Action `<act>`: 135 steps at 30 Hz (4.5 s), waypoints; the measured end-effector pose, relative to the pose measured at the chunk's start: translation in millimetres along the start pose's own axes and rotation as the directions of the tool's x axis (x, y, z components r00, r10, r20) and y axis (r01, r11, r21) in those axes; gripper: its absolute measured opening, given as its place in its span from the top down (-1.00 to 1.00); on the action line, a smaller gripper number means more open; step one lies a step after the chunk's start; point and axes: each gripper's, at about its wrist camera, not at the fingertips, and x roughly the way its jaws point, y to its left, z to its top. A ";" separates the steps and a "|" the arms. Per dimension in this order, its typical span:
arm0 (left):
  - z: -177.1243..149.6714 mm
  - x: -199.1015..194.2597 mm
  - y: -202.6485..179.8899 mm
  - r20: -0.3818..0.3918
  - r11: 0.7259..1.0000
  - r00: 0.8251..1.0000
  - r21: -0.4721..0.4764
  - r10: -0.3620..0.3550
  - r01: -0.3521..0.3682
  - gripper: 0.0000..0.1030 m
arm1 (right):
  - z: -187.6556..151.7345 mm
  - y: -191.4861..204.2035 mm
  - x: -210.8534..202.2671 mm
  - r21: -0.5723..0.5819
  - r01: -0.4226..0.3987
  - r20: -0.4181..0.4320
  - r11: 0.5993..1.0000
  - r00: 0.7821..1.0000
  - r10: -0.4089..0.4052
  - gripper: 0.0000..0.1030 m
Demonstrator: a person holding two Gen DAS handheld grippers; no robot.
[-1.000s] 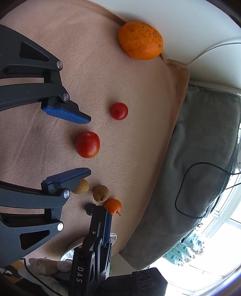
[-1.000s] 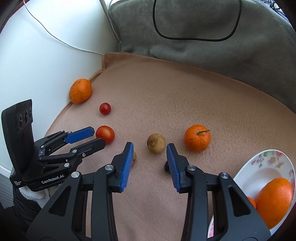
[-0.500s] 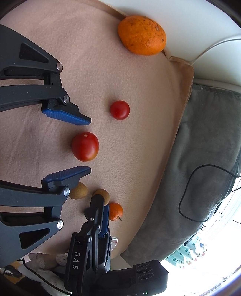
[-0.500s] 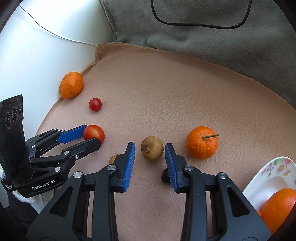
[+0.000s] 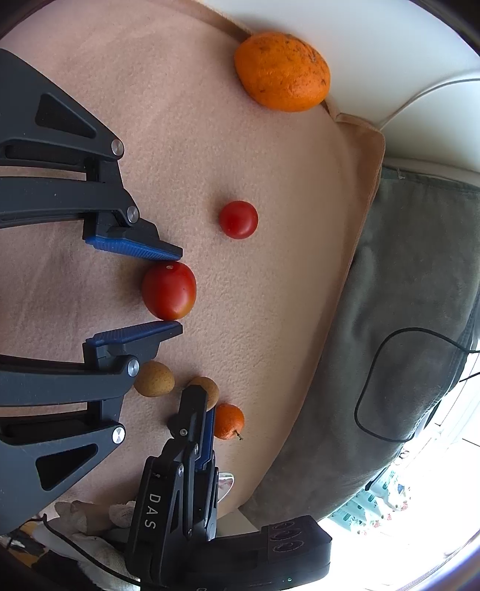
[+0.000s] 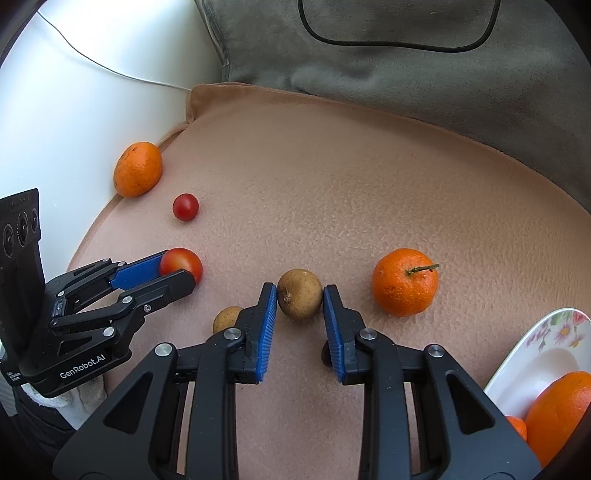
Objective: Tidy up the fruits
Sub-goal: 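Carry the brown fruit into the plate with the right gripper while the left carries the tomato, then open the right gripper dropping the brown fruit while the left releases the tomato into the plate, then withdraw both open grippers and move them to the large rough orange by the wall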
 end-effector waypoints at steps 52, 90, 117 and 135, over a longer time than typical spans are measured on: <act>-10.1 -33.4 -149.6 0.017 0.967 0.978 0.158 -0.207 0.201 0.39 | -130.8 -111.5 -187.1 0.248 0.046 0.234 0.968 0.966 -0.106 0.48; -33.9 -5.3 -234.4 -0.122 0.908 0.947 0.269 -0.298 0.320 0.38 | -155.1 -165.8 -176.5 0.366 0.066 0.188 0.928 0.972 -0.143 0.47; -34.3 -24.7 -217.4 -0.051 0.928 0.966 0.268 -0.255 0.259 -0.38 | -142.1 -155.1 -191.7 0.365 0.046 0.251 0.930 0.957 -0.146 -0.67; -30.1 -53.0 -162.3 0.049 0.968 0.985 0.199 -0.164 0.151 -0.38 | -116.1 -122.8 -191.6 0.261 0.033 0.279 0.965 0.954 -0.108 -0.67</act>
